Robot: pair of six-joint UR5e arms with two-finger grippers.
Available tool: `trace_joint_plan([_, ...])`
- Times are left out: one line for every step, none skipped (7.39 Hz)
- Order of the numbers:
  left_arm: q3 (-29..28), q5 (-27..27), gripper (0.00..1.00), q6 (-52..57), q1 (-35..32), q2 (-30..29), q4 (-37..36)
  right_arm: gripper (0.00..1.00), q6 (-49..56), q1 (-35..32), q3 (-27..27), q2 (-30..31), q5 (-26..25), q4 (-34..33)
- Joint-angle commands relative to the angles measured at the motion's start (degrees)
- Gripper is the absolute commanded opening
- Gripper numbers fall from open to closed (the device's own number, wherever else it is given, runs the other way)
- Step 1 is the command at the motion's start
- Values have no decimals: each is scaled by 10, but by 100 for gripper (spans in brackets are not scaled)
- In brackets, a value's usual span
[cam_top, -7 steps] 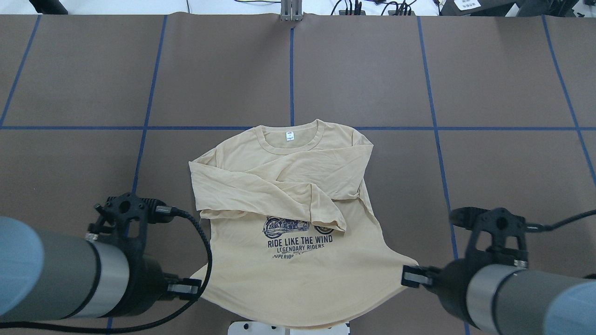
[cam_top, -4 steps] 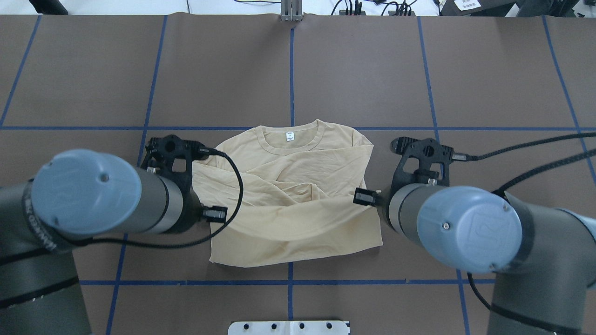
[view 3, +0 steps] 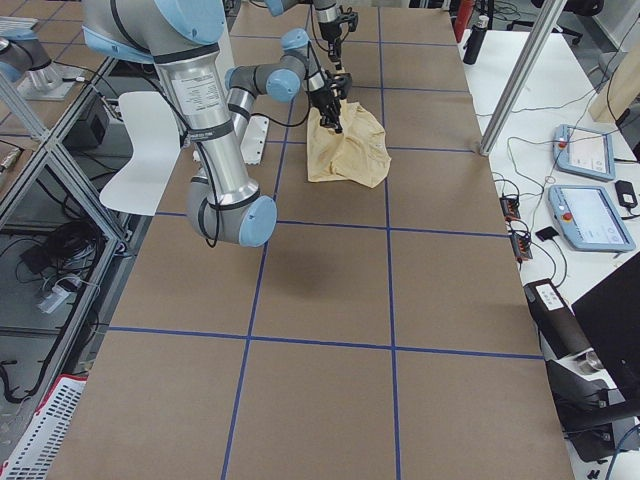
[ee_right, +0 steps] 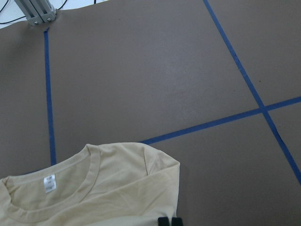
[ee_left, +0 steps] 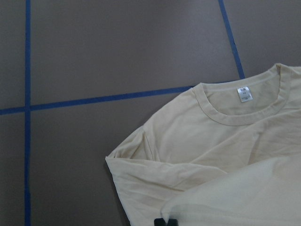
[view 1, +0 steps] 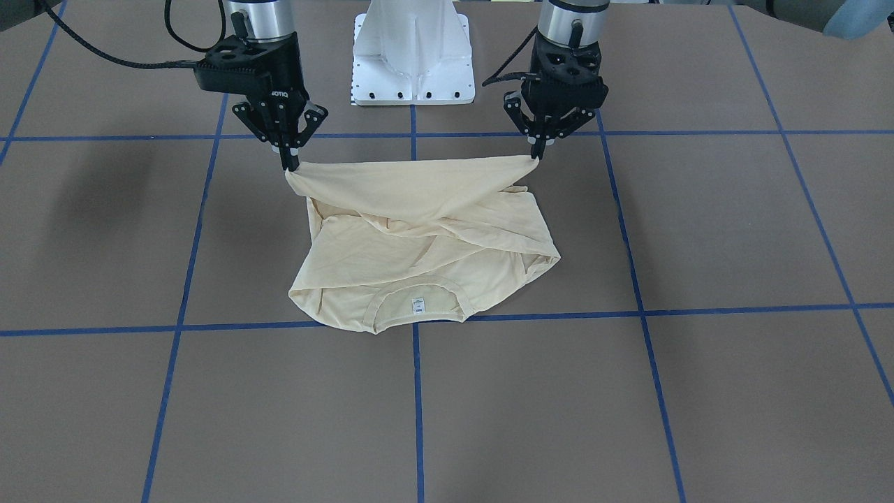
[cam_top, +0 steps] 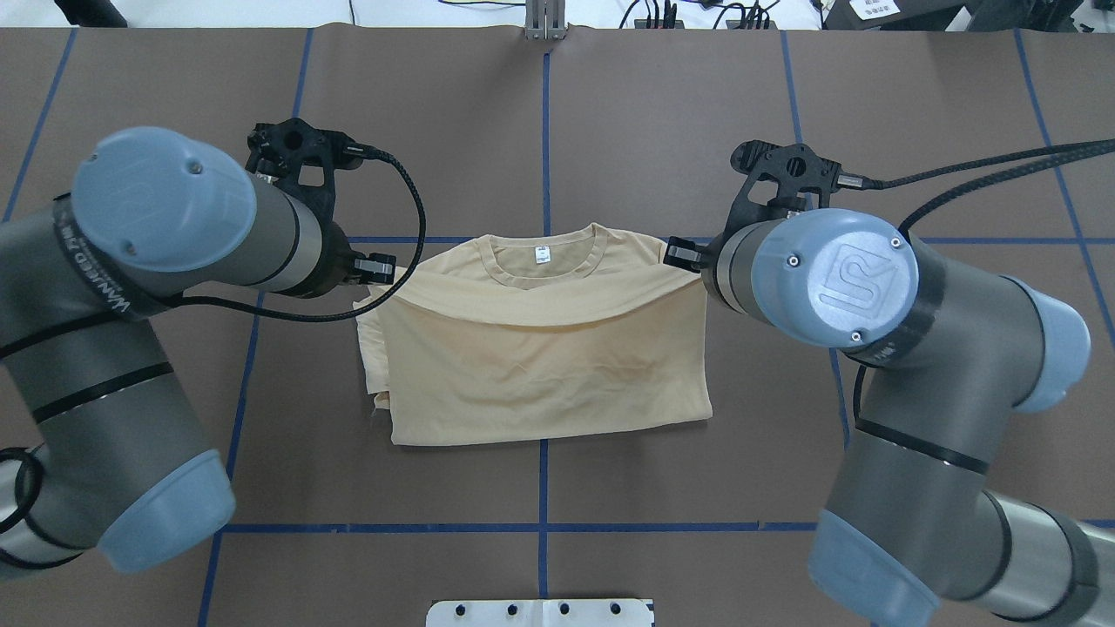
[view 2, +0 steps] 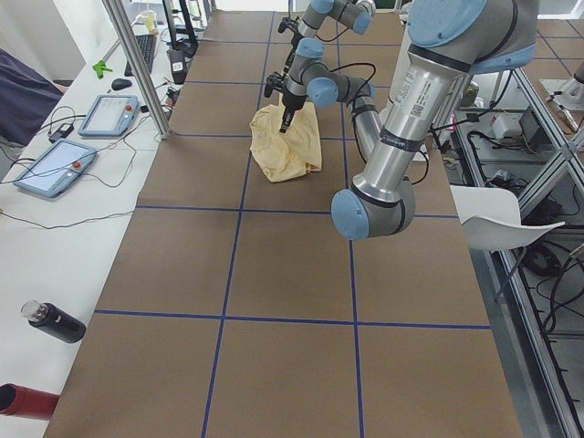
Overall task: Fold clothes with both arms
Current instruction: 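Lift the hem with both grippers and fold it toward the collar, then open both grippers at the collar and raise them off the folded shirt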
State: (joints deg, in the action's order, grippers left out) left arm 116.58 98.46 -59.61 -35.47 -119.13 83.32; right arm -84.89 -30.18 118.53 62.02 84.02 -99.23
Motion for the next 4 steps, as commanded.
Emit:
trace_joint_plan([-121, -28, 0, 2, -7, -8, 102, 0, 10, -21, -155, -26, 0, 123])
trace_joint_plan([-172, -28, 0, 2, -7, -13, 142, 0, 20, -27, -214, -35, 0, 184])
trace_joint_plan([-203, -31, 0, 14, -7, -15, 175, 0, 32, -31, -258, -54, 0, 197])
trace_joint_plan([-216, -46, 0, 24, -7, -15, 185, 0, 32, -37, -275, -62, 0, 197])
